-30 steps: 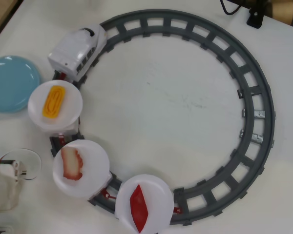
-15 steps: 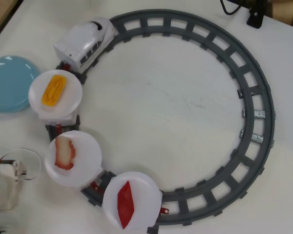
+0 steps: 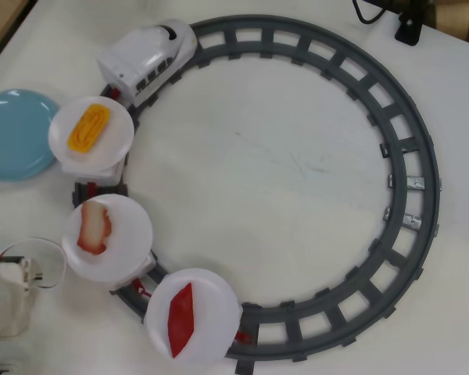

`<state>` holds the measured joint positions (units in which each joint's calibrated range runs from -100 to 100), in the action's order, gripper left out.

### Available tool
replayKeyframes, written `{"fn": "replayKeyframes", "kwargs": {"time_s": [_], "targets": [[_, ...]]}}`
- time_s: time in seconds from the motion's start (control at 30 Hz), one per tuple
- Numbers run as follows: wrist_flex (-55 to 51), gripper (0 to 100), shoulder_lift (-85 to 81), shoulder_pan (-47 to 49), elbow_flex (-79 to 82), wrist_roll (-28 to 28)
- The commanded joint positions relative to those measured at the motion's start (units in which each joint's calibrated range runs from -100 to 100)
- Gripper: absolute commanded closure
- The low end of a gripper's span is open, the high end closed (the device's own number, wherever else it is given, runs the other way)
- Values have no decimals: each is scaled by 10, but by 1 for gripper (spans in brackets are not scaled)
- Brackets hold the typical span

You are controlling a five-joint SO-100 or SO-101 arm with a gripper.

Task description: Pick up the sushi from the Shinkansen and put it on the blue dish

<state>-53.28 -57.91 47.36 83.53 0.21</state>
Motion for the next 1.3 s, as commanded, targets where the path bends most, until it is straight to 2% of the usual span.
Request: {"fn": "replayKeyframes", "kwargs": {"time_s": [0.0, 0.57, 0.87, 1.03, 1.27], "targets": [[7, 97, -4, 0, -8, -1], [-135, 97, 5, 0, -226, 4], [-167, 94, 5, -8, -289, 81], [-201, 93, 10, -8, -349, 96], [-242, 91, 127, -8, -456, 132]]}}
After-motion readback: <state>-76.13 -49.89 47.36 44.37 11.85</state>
